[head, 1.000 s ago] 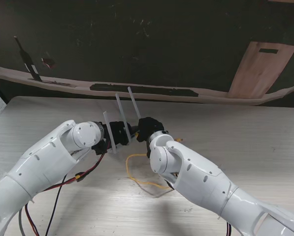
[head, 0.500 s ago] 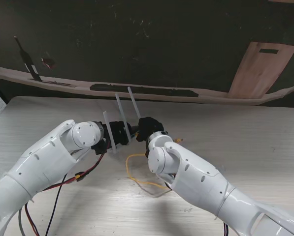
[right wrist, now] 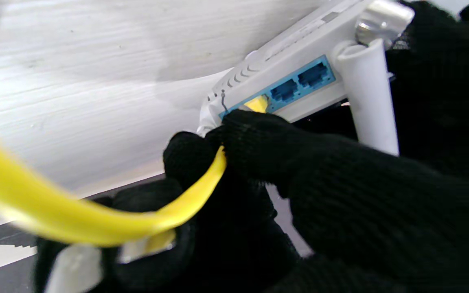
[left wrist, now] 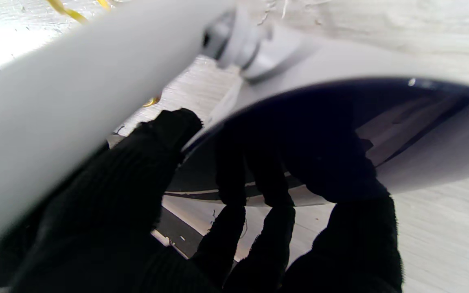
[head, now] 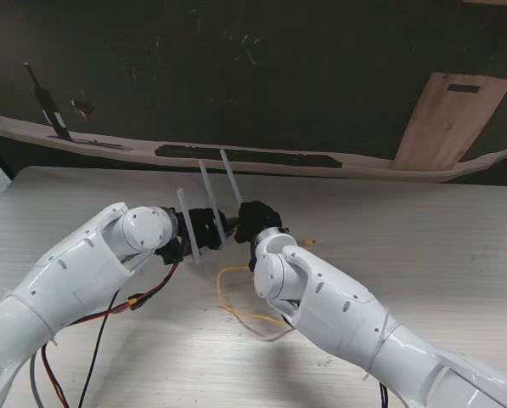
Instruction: Untangle the Ethernet cable and plug it into the router
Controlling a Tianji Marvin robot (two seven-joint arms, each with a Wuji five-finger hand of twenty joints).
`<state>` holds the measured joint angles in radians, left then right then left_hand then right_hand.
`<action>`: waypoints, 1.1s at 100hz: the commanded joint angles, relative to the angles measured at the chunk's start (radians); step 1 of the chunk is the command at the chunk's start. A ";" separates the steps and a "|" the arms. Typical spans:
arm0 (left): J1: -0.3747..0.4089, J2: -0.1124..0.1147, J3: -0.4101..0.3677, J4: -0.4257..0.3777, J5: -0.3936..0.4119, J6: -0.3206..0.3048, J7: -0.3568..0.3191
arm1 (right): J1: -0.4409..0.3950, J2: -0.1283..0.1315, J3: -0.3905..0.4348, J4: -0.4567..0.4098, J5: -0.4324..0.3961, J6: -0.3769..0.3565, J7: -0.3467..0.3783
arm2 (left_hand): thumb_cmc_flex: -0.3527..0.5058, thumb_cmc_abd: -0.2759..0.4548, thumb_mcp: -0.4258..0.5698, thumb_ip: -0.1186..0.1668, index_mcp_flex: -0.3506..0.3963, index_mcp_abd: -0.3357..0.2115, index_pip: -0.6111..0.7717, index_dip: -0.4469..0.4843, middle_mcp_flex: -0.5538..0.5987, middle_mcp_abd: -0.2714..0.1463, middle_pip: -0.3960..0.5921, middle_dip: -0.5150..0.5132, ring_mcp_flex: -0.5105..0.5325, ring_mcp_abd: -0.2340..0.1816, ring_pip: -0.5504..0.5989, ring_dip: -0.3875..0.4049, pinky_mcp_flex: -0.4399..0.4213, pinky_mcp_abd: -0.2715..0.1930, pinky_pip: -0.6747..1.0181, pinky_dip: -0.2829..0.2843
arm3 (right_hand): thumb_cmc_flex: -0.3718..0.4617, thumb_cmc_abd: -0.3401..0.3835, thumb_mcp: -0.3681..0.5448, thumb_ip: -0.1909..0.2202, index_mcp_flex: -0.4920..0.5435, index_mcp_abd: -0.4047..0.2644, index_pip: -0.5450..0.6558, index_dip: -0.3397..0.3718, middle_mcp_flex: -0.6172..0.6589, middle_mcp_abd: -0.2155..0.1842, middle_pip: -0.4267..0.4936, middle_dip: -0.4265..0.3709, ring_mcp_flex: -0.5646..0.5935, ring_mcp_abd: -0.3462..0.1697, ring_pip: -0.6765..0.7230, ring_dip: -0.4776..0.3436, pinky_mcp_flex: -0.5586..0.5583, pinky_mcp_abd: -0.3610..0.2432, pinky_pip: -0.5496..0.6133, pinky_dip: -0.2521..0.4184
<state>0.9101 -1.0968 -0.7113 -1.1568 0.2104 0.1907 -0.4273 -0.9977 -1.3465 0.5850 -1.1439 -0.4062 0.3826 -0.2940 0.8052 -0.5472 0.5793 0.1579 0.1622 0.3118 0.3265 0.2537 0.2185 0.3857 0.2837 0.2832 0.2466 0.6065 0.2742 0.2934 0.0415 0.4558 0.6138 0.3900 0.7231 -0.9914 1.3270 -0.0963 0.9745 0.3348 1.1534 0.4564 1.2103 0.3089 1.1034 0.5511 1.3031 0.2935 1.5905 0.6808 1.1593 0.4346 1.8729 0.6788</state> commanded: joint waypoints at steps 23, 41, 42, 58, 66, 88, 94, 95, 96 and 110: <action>0.050 -0.017 0.068 0.068 -0.030 0.005 -0.074 | -0.002 -0.036 -0.012 0.020 0.031 -0.020 -0.001 | 0.217 0.170 0.234 0.056 0.120 -0.052 0.131 0.044 0.124 -0.104 0.156 0.054 0.192 -0.237 0.272 0.087 0.161 -0.190 0.304 0.074 | 0.107 0.067 0.100 0.041 -0.004 -0.064 0.087 0.025 0.124 0.211 0.128 0.020 0.005 -0.203 0.085 0.033 0.036 -0.282 0.218 0.001; 0.040 -0.022 0.087 0.075 -0.034 0.007 -0.071 | -0.003 -0.045 -0.011 0.024 0.050 -0.024 -0.007 | 0.216 0.172 0.228 0.054 0.121 -0.049 0.133 0.046 0.129 -0.097 0.161 0.057 0.210 -0.229 0.283 0.092 0.194 -0.176 0.312 0.075 | 0.108 0.065 0.102 0.041 0.001 -0.059 0.080 0.027 0.128 0.212 0.125 0.018 0.005 -0.201 0.085 0.034 0.035 -0.279 0.216 0.001; 0.040 -0.022 0.087 0.075 -0.035 0.007 -0.071 | -0.002 -0.045 -0.011 0.024 0.051 -0.024 -0.008 | 0.216 0.172 0.228 0.054 0.120 -0.048 0.133 0.046 0.128 -0.097 0.161 0.057 0.209 -0.227 0.282 0.092 0.195 -0.176 0.312 0.075 | 0.108 0.065 0.102 0.041 0.002 -0.059 0.080 0.027 0.129 0.213 0.125 0.018 0.005 -0.200 0.085 0.034 0.035 -0.278 0.216 0.001; 0.037 -0.024 0.093 0.078 -0.038 0.005 -0.071 | 0.000 -0.052 -0.013 0.035 0.058 -0.024 -0.013 | 0.223 0.174 0.228 0.053 0.121 -0.048 0.135 0.046 0.130 -0.096 0.164 0.059 0.212 -0.232 0.284 0.093 0.199 -0.176 0.312 0.074 | 0.108 0.066 0.102 0.039 0.003 -0.059 0.077 0.030 0.130 0.213 0.124 0.019 0.005 -0.196 0.084 0.034 0.034 -0.268 0.214 0.002; 0.036 -0.024 0.094 0.078 -0.038 0.001 -0.072 | 0.002 -0.057 -0.014 0.045 0.062 -0.025 -0.020 | 0.232 0.175 0.229 0.053 0.123 -0.046 0.136 0.047 0.132 -0.094 0.166 0.060 0.218 -0.235 0.287 0.094 0.206 -0.186 0.312 0.074 | 0.109 0.067 0.101 0.039 0.003 -0.059 0.076 0.031 0.130 0.213 0.124 0.019 0.005 -0.196 0.084 0.035 0.034 -0.266 0.213 0.003; 0.029 -0.025 0.107 0.085 -0.049 -0.007 -0.083 | 0.006 -0.071 -0.013 0.062 0.080 -0.024 -0.036 | 0.250 0.176 0.231 0.053 0.122 -0.040 0.137 0.048 0.139 -0.088 0.172 0.063 0.247 -0.249 0.303 0.100 0.241 -0.212 0.316 0.071 | 0.114 0.069 0.100 0.038 0.003 -0.058 0.073 0.033 0.128 0.215 0.121 0.019 0.005 -0.196 0.084 0.035 0.034 -0.264 0.212 0.004; 0.027 -0.027 0.109 0.088 -0.054 -0.009 -0.084 | 0.007 -0.075 -0.014 0.067 0.085 -0.024 -0.039 | 0.255 0.174 0.234 0.054 0.126 -0.041 0.140 0.049 0.143 -0.089 0.175 0.065 0.257 -0.253 0.307 0.102 0.249 -0.216 0.317 0.070 | 0.114 0.069 0.099 0.037 0.005 -0.058 0.073 0.034 0.128 0.216 0.121 0.019 0.005 -0.196 0.084 0.035 0.034 -0.264 0.212 0.005; 0.027 -0.027 0.109 0.089 -0.055 -0.010 -0.084 | 0.007 -0.075 -0.014 0.068 0.087 -0.024 -0.040 | 0.255 0.173 0.235 0.054 0.127 -0.040 0.140 0.049 0.145 -0.088 0.176 0.065 0.258 -0.253 0.307 0.102 0.249 -0.216 0.317 0.069 | 0.114 0.069 0.099 0.037 0.004 -0.057 0.072 0.034 0.128 0.216 0.120 0.019 0.005 -0.196 0.084 0.035 0.034 -0.264 0.212 0.005; 0.027 -0.027 0.110 0.089 -0.055 -0.010 -0.084 | 0.007 -0.076 -0.014 0.069 0.088 -0.024 -0.040 | 0.256 0.172 0.236 0.055 0.127 -0.040 0.140 0.049 0.145 -0.088 0.176 0.065 0.258 -0.253 0.307 0.102 0.249 -0.216 0.317 0.069 | 0.114 0.069 0.098 0.036 0.004 -0.057 0.071 0.034 0.128 0.216 0.120 0.019 0.005 -0.196 0.084 0.035 0.034 -0.264 0.212 0.005; 0.020 -0.030 0.119 0.100 -0.065 -0.030 -0.088 | 0.010 -0.084 -0.018 0.078 0.101 -0.026 -0.041 | 0.257 0.166 0.251 0.051 0.129 -0.045 0.146 0.052 0.152 -0.091 0.185 0.070 0.258 -0.261 0.306 0.101 0.253 -0.225 0.316 0.066 | 0.115 0.074 0.090 0.030 0.007 -0.054 0.062 0.034 0.127 0.218 0.119 0.021 0.005 -0.196 0.083 0.035 0.034 -0.263 0.211 0.006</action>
<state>0.8513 -1.0999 -0.6483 -1.1022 0.1722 0.1614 -0.4329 -0.9785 -1.3982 0.5847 -1.0688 -0.3167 0.3717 -0.3632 0.8051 -0.5477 0.5793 0.1683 0.1614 0.3632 0.3093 0.2508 0.2170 0.4374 0.2735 0.2832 0.2608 0.6658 0.2742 0.2941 0.0597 0.5225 0.6138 0.3900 0.7231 -1.0193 1.3353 -0.0902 0.9767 0.3419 1.2026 0.5087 1.2217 0.3089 1.1108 0.5515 1.3121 0.2949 1.5928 0.6875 1.1678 0.4346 1.8731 0.6862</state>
